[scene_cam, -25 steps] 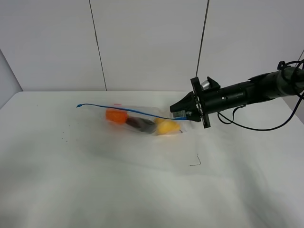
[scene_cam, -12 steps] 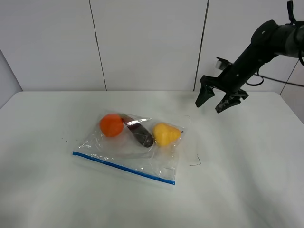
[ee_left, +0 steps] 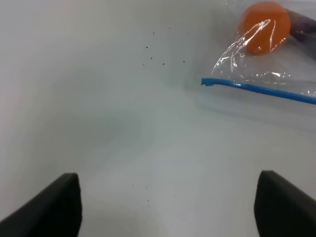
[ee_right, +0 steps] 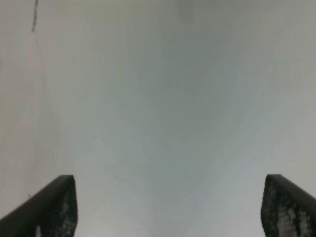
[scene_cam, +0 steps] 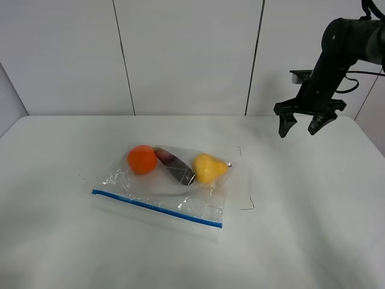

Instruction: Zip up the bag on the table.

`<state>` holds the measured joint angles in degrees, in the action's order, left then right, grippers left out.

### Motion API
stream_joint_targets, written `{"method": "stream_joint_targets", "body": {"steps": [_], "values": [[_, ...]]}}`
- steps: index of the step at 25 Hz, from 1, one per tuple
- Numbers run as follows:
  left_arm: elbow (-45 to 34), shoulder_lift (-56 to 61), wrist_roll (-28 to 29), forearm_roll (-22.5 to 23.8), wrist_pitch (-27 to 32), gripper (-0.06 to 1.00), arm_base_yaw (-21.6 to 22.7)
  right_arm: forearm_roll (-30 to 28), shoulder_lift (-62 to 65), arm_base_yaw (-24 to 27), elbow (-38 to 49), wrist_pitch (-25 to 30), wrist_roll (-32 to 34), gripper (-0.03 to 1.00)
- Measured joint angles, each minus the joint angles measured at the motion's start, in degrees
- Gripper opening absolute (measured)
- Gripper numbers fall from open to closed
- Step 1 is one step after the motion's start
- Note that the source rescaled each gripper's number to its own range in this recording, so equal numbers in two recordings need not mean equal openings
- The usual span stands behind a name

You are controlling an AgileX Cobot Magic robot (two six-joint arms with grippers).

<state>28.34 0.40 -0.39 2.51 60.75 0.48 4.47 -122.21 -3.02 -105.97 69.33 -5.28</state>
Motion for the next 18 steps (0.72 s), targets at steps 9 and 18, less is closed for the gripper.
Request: {"method": "stream_joint_targets", "body": {"steps": [9,18], "values": [[0.0,0.0,0.0,0.0,0.0,0.89,0.0,0.43,6.68,0.0,3.12,-0.13,0.43,0.95],[0.0,0.0,0.0,0.0,0.0,0.89,0.0,-0.23,29.72,-0.05,32.96,0.0,0.43,0.95]]}}
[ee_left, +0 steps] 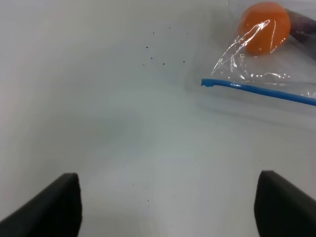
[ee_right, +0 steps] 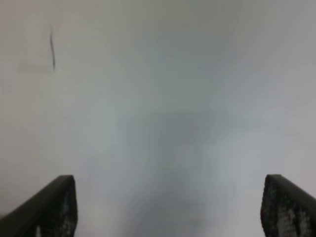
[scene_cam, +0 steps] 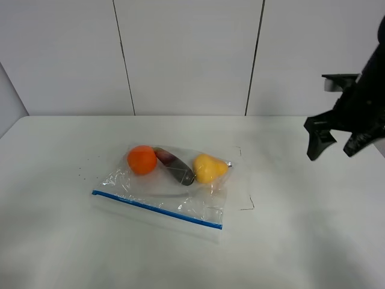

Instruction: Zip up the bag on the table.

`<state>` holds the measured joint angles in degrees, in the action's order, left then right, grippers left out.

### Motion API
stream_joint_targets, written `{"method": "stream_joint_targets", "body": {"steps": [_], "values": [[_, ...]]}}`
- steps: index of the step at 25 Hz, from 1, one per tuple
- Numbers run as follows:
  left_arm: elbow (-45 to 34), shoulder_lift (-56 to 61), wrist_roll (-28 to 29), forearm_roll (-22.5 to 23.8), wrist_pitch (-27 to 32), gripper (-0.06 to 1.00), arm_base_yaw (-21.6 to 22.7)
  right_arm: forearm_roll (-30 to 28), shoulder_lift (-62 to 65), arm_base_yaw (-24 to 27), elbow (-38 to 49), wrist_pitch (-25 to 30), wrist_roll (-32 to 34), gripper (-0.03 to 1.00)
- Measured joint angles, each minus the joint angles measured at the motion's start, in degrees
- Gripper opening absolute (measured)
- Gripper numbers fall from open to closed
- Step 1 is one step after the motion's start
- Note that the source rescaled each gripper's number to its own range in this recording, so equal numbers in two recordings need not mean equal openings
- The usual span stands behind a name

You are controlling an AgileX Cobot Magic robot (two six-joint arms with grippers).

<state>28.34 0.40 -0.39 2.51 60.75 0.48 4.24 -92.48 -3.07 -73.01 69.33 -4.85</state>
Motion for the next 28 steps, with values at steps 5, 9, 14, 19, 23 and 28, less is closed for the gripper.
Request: {"method": "stream_joint_targets", "body": {"steps": [5,9,14,19,23,28], "values": [[0.0,0.0,0.0,0.0,0.0,0.89,0.0,-0.41,14.74,0.0,18.93,0.0,0.0,0.95],[0.0,0.0,0.0,0.0,0.0,0.89,0.0,-0.41,27.45,0.0,32.26,-3.28,0.0,0.95],[0.0,0.0,0.0,0.0,0.0,0.89,0.0,-0.42,45.58,0.0,41.94,-8.49,0.0,0.95],[0.0,0.0,0.0,0.0,0.0,0.89,0.0,-0.42,62.65,0.0,44.62,-10.34,0.49,0.95],[0.0,0.0,0.0,0.0,0.0,0.89,0.0,-0.42,72.87,0.0,44.8,-10.46,0.68,0.95],[0.0,0.0,0.0,0.0,-0.05,0.89,0.0,-0.42,78.17,0.0,44.84,-10.46,0.68,0.95]]}}
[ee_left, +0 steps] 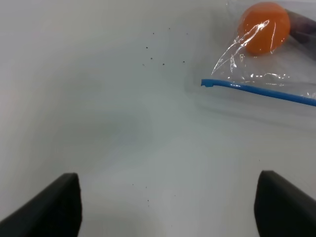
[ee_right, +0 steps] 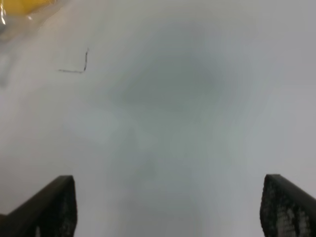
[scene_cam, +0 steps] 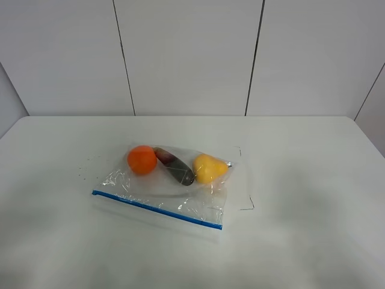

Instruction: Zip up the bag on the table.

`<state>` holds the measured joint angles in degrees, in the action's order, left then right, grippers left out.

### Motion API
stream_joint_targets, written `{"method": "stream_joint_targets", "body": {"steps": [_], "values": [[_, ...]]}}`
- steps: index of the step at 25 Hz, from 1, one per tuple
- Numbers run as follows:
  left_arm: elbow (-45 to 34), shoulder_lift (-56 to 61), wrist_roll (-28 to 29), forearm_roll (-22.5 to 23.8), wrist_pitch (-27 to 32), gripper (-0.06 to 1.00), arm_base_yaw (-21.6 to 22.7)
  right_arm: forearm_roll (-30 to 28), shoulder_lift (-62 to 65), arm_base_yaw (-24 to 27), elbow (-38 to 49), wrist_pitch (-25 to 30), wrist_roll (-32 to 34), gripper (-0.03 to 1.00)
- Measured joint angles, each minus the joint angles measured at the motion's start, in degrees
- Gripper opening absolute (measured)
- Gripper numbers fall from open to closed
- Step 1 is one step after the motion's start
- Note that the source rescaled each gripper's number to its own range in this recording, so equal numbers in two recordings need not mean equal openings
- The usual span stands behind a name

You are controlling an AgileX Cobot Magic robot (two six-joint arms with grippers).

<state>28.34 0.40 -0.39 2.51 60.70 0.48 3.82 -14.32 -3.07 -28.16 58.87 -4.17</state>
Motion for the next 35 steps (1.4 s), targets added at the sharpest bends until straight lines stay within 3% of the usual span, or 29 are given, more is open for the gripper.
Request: {"method": "stream_joint_targets", "body": {"steps": [9,16,22,35], "values": [[0.0,0.0,0.0,0.0,0.0,0.89,0.0,0.0,0.06,0.05,0.0,0.0,0.0,0.95],[0.0,0.0,0.0,0.0,0.0,0.89,0.0,0.24,4.61,4.02,0.06,0.0,0.06,0.95],[0.0,0.0,0.0,0.0,-0.05,0.89,0.0,0.43,14.07,4.02,0.06,0.0,0.17,0.95],[0.0,0.0,0.0,0.0,-0.05,0.89,0.0,0.71,14.52,4.02,0.06,0.05,0.17,0.95]]}}
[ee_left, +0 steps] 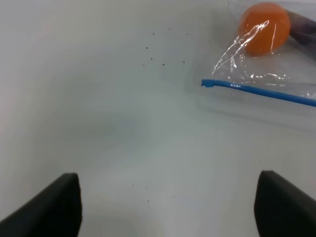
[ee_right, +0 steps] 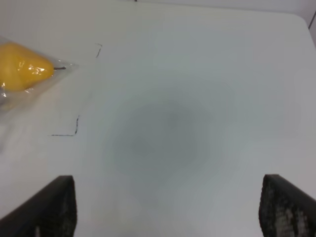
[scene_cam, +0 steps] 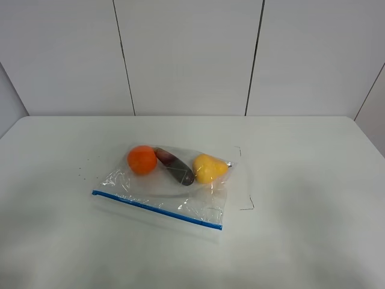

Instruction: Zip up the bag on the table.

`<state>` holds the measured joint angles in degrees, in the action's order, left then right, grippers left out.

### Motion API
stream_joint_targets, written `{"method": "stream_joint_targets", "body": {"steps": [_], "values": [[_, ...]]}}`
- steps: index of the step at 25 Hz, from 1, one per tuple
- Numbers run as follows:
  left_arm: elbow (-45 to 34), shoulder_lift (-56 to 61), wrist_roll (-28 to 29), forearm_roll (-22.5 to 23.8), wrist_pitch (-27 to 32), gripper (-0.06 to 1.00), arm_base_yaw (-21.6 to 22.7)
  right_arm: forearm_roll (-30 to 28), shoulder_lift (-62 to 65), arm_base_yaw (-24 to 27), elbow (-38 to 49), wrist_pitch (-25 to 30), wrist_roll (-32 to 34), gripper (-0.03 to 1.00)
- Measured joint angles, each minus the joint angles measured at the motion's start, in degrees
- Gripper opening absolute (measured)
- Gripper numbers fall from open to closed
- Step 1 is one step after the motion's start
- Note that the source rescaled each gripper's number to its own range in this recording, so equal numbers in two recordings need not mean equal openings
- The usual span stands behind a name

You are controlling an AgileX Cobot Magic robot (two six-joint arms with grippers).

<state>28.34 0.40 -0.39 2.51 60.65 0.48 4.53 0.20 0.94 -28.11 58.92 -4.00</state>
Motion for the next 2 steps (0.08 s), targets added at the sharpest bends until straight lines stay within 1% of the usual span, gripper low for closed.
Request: {"method": "stream_joint_targets", "body": {"steps": [2], "values": [[0.0,0.0,0.0,0.0,0.0,0.89,0.0,0.0,0.05,0.0,0.0,0.0,0.0,0.95]]}}
